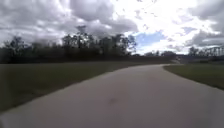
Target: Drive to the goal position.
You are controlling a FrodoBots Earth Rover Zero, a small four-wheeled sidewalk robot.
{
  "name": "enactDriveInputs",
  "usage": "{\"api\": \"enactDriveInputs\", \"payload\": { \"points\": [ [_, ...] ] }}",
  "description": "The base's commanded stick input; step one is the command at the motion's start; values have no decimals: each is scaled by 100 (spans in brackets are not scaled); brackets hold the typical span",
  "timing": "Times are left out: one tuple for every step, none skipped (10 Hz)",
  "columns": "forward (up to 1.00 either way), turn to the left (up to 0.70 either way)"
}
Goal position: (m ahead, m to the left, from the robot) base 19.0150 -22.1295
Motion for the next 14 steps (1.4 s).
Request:
{"api": "enactDriveInputs", "payload": {
  "points": [
    [100,0],
    [100,0],
    [100,0],
    [100,0],
    [100,0],
    [100,0],
    [100,0],
    [100,0],
    [100,0],
    [100,0],
    [100,0],
    [100,2],
    [100,1],
    [100,-18]
  ]
}}
